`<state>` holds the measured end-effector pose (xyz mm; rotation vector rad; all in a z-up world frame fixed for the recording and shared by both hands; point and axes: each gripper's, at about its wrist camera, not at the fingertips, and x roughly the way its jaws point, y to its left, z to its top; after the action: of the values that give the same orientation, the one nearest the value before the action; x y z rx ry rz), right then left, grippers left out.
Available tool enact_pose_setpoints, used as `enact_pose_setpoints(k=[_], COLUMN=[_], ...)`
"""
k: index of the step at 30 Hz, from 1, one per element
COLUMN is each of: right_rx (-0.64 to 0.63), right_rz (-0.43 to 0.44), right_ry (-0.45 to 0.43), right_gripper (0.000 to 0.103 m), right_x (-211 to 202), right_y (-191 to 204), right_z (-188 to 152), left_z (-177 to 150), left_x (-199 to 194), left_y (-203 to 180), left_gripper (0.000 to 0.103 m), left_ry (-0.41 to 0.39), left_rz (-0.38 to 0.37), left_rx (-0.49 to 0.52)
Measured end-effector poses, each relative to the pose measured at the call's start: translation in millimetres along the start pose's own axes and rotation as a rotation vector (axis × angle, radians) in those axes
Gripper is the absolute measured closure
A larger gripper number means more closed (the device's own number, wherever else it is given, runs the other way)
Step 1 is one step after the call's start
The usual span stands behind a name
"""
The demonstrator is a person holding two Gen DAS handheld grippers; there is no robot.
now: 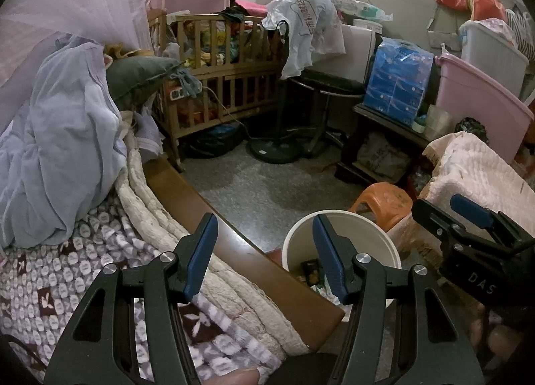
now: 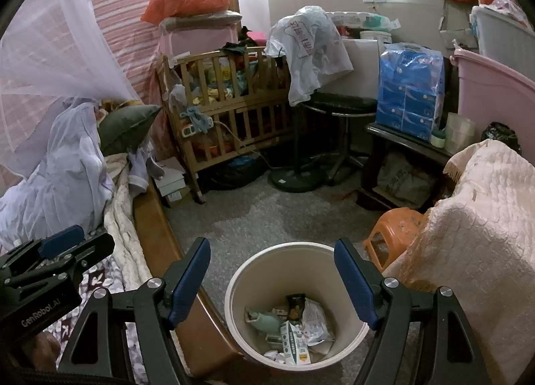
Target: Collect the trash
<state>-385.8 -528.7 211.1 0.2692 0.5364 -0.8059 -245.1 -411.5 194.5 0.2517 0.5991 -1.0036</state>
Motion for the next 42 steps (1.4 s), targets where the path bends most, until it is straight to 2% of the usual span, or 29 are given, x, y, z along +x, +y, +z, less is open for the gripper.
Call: enact_pose_setpoints(k=[42], right_rx=[0.006], right_rz=[0.002], right_ry=[0.016], right_gripper=[0.028], right_x=[8.6], right_y=[-8.5], right_z=[-1.8], left_z=[-0.9], left_x=[5.1], left_y=[2.1], left_gripper=[0.045], left_ry=[0.008], left_rz=[0.0], left_rx=[-0.003])
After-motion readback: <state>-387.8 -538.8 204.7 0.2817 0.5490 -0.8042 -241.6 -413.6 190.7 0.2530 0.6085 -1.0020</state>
